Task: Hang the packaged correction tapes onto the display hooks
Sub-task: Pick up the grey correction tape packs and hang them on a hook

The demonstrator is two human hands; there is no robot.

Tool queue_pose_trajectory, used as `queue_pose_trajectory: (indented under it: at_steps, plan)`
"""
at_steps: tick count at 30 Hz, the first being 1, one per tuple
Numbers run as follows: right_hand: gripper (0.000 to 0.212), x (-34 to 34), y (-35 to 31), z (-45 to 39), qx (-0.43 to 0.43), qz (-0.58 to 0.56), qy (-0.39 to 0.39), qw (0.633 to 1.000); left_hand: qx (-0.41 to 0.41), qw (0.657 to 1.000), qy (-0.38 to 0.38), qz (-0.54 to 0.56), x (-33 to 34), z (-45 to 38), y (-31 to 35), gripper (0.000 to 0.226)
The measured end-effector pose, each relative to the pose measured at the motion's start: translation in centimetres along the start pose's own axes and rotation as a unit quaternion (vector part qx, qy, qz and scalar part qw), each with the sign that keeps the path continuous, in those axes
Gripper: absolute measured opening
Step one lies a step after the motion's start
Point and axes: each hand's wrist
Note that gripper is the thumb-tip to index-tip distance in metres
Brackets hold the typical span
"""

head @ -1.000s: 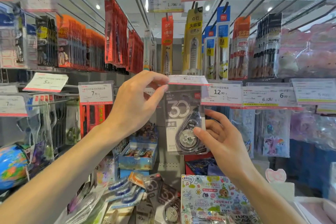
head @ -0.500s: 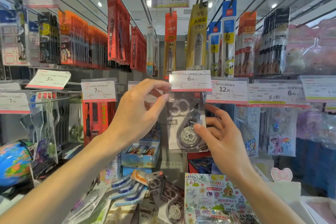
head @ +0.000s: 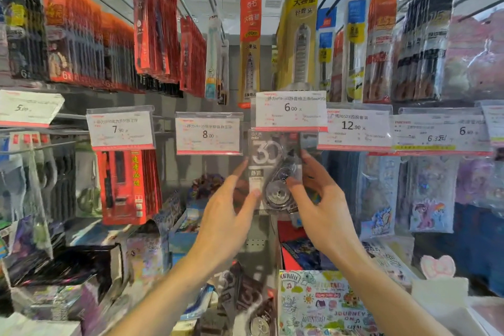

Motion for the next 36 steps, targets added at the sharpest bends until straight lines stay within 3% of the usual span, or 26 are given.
queue_pose_trajectory:
  at_steps: [17, 23, 28, 36]
  plan:
    - [0.069, 1.5, 5.4, -6.9, 0.078, 0.034, -0.059, 0.995, -0.073, 0.995, -0.041, 0.049, 3.4, -6.5, -3.3, 0.062]
    - [0.057, -0.4, 3.7, -4.8, 0.127, -0.043, -0.058, 0.989, -0.068, 0.994, -0.042, 0.070, 1.1, -4.1, -2.8, 0.037]
    - [0.025, -2.8, 1.0, -0.9, 0.119, -0.052, -0.027, 0.991, -0.095, 0.992, -0.016, 0.082, -1.9, -0.6, -1.7, 0.020]
    - [0.010, -4.6, -2.9, 8.0, 0.140, -0.108, -0.019, 0.984, -0.124, 0.980, 0.021, 0.156, -4.6, 8.7, 0.5, 0.012]
Point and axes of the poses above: each hand's wrist, its own z-axis away from the middle knuckle, its own x-axis out of the palm, y = z × x, and after that the axes turned 11 degrees about -z, right-handed
